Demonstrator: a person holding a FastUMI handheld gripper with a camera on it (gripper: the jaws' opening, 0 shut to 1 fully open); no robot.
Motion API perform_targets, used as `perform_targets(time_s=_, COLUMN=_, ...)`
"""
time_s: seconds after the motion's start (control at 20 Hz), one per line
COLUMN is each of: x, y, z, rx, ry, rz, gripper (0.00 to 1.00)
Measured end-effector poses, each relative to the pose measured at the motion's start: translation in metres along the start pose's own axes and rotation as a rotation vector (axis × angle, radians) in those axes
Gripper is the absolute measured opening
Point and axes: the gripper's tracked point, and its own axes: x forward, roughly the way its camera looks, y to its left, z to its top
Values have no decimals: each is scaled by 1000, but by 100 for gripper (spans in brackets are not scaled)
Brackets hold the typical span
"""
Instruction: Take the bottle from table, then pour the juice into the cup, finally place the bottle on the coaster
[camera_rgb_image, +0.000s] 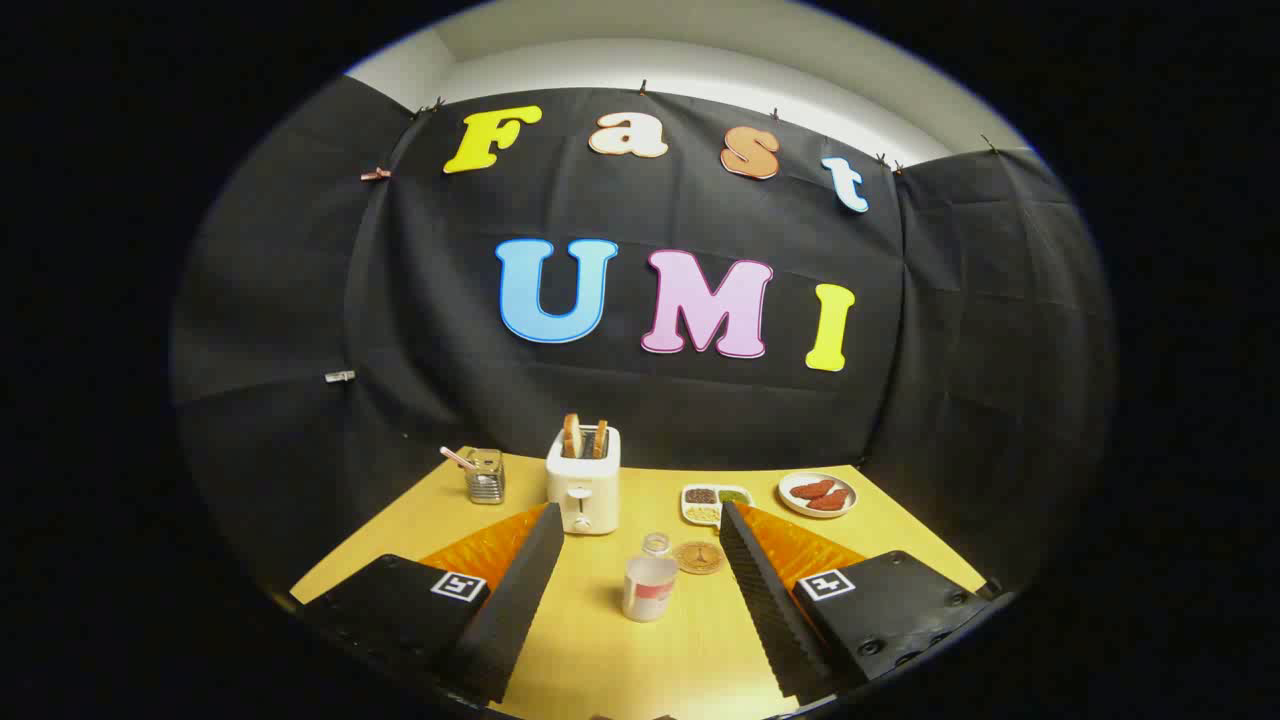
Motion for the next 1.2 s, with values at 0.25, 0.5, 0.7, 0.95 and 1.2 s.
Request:
perform_targets(time_s=0.25, x=-2, y=-35, z=13, rx=-43, ry=-10, rz=-1, gripper=97)
perform_targets(time_s=0.5, x=-14, y=-38, z=25, rx=-77, ry=-58, rz=157, gripper=97)
perform_targets(time_s=0.7, x=-21, y=-38, z=26, rx=-85, ry=-65, rz=243, gripper=97)
perform_targets(time_s=0.95, x=-17, y=-39, z=23, rx=-52, ry=-60, rz=236, gripper=97)
perform_targets(time_s=1.2, x=9, y=-29, z=5, rx=-45, ry=-20, rz=185, gripper=97)
